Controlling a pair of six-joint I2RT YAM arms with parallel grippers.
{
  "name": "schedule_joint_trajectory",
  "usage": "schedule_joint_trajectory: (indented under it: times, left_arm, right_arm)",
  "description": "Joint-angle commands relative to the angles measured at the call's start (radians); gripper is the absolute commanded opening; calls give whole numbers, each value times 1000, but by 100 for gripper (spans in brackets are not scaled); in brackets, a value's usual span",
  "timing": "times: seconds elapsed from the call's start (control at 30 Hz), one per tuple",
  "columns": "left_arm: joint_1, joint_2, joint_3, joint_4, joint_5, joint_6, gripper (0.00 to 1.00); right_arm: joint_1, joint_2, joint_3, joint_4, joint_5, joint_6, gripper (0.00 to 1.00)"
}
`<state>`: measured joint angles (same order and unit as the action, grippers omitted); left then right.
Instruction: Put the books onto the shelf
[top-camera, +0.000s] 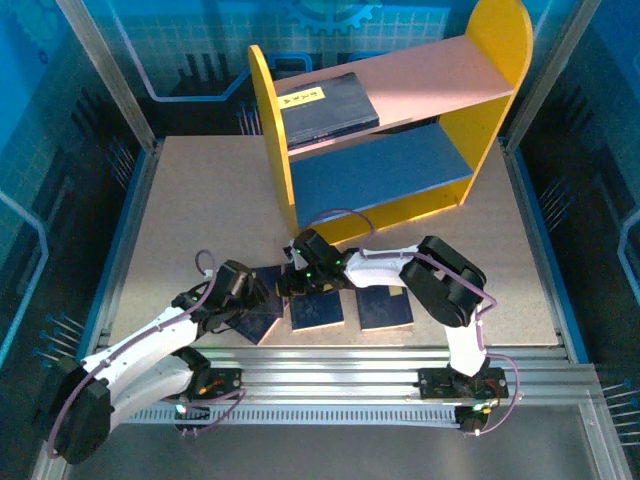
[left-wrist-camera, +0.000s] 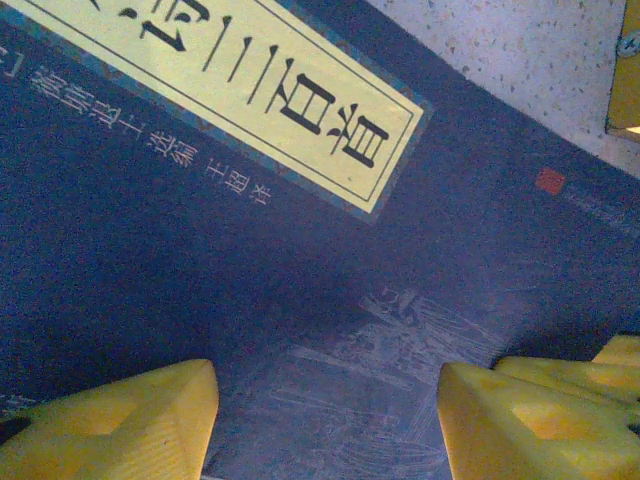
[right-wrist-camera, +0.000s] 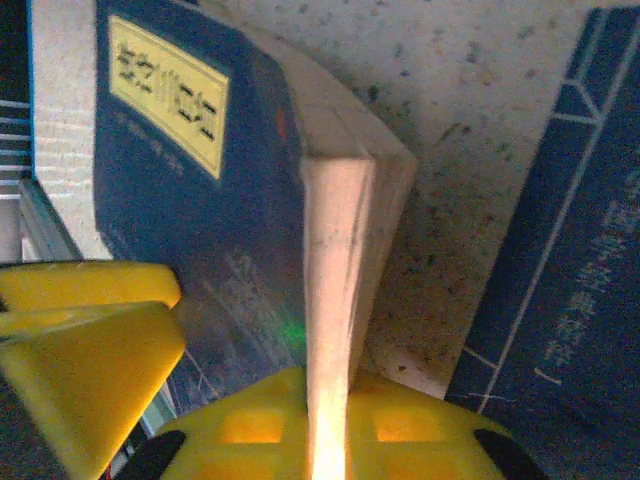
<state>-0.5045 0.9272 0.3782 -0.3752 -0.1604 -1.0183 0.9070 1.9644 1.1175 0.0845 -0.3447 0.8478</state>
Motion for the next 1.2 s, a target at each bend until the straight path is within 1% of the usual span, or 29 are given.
schedule_joint_trajectory:
  times: [0.0, 0.17, 0.3, 0.47, 0.57, 0.7, 0.9, 1.03, 1.17]
  left_arm:
    - [8, -5, 15, -14, 28, 22, 61]
    - [9, -6, 100, -54, 34, 55, 61]
    - [8, -17, 238, -146, 18, 129, 62]
    - [12, -12, 414, -252, -12, 243, 66]
    - [15, 6, 465, -277, -13, 292, 67]
    - [20, 25, 484, -274, 7, 337, 68]
    - [29, 33, 482, -235, 70, 401, 72]
    - [32, 27, 490, -217, 105, 445, 75]
    - [35, 25, 486, -167, 213, 490, 76]
  right_arm:
    - [-10, -56, -33, 71, -37, -15, 7]
    - [-23, -151, -104, 120, -21, -81, 3]
    - [-39, -282, -181, 146, 2, -152, 0]
    - [-93, -444, -277, 139, -9, -235, 0]
    - [-138, -538, -303, 87, -28, -289, 0]
    - [-206, -646, -317, 1, -88, -354, 0]
    - [-327, -777, -320, -110, -241, -441, 0]
    - [-373, -820, -328, -127, -332, -463, 0]
    - [-387, -817, -329, -114, -403, -466, 0]
